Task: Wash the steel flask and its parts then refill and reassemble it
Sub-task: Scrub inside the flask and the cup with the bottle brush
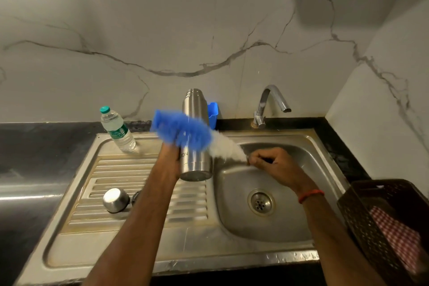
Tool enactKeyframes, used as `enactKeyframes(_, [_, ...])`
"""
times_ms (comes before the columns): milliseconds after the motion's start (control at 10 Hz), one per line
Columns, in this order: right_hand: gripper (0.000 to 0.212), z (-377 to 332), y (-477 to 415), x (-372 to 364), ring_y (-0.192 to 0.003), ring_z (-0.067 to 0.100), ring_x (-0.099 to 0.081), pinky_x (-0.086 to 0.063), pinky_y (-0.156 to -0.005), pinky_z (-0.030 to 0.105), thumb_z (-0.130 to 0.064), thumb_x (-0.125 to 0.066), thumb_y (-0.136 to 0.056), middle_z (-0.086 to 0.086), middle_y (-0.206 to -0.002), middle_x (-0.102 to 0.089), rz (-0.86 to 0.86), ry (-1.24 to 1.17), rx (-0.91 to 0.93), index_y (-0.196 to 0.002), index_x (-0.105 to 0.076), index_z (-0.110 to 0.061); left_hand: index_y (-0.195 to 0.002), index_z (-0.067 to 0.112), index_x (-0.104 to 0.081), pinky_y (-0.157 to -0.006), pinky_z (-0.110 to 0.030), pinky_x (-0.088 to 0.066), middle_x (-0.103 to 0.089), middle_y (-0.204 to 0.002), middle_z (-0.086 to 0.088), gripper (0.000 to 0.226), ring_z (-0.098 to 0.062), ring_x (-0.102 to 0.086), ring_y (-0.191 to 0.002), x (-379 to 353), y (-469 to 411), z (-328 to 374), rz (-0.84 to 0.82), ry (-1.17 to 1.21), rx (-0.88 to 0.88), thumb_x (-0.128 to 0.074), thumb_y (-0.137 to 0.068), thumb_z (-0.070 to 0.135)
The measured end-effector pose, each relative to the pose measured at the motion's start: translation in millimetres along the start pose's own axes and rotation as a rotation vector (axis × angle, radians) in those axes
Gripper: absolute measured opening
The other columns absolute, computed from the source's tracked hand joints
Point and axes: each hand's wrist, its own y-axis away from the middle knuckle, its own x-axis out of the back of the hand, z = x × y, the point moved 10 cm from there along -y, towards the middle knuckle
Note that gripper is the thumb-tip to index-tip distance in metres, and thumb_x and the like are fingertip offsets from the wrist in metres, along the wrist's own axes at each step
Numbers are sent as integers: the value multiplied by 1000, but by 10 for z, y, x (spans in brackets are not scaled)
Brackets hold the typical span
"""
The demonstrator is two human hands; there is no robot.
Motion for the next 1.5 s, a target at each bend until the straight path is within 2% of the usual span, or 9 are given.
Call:
enactKeyframes(200, [11, -173, -186, 246, -78, 9, -60, -47, -67, 17, -36, -59, -98, -5, -87, -67, 317, 99, -12, -101, -68, -32, -125, 9, -67, -71, -41, -61, -74, -109, -19, 64, -29, -73, -84, -748, 621, 336, -229, 260, 54, -60, -91, 63])
enactKeyframes(300, [13, -118, -79, 158, -80, 11, -61, -49, -70, 16, -31, -58, -98, 3, -87, -69, 186, 98, 19, -97, -71, -26, -133, -2, -57, -86, -45, -59, -68, -117, -30, 74, -39, -69, -99, -723, 424, 181, -232, 314, 75, -44, -100, 63])
enactKeyframes(400, [16, 24, 86, 56, -86, 15, -64, -54, -80, 29, -30, -59, -96, 3, -91, -71, -12, 70, 15, -95, -73, -22, -138, -12, -45, -108, -49, -45, -57, -125, -41, 73, -47, -58, -120, -710, 292, 518, -484, 536, -227, -20, -110, 49])
enactKeyframes(500, [20, 193, 222, 112, -89, 19, -67, -56, -85, 36, -36, -60, -91, -3, -92, -74, -108, 34, -24, -96, -75, -25, -139, -4, -46, -111, -46, -39, -56, -125, -34, 44, -44, -54, -121, -757, 174, 456, -1142, 990, -237, -26, -110, 22])
enactKeyframes(600, [13, 208, 98, 234, -89, 9, -66, -55, -84, 27, -28, -61, -95, -5, -91, -73, -3, 48, -33, -97, -74, -27, -136, -15, -43, -113, -43, -40, -51, -128, -47, 53, -47, -55, -125, -911, 330, 234, -705, 665, -120, -9, -107, 13])
enactKeyframes(700, [11, 85, -190, 410, -72, -10, -58, -44, -65, 5, -27, -60, -98, -14, -81, -65, 250, 87, -27, -101, -70, -30, -116, 3, -68, -65, -36, -62, -75, -93, -19, 52, -28, -75, -77, -768, 413, 43, -128, 240, 105, -52, -101, 50])
enactKeyframes(1100, [14, 313, 57, 92, -78, 25, -69, -56, -73, 37, -19, -71, -91, 1, -83, -76, -76, -46, 26, -92, -79, -30, -132, 12, -62, -74, -33, -63, -75, -98, -16, 42, -19, -75, -74, -560, 353, 52, 22, 114, 108, -55, -102, 41])
enactKeyframes(1300, [11, 90, -317, 405, -59, -4, -52, -40, -57, 7, -25, -62, -98, -11, -68, -60, 266, 60, 62, -98, -73, -24, -125, 6, -67, -74, -41, -62, -73, -104, -19, 68, -30, -72, -88, -960, 542, 122, -148, 154, 89, -56, -91, 64])
enactKeyframes(1500, [15, 211, -41, 117, -79, -4, -64, -48, -75, 11, -11, -64, -95, -6, -81, -72, 10, -95, 73, -94, -76, -21, -119, 10, -66, -75, -39, -59, -66, -96, -11, 70, -24, -67, -82, -931, 498, 490, -263, 351, -257, -65, -82, 69])
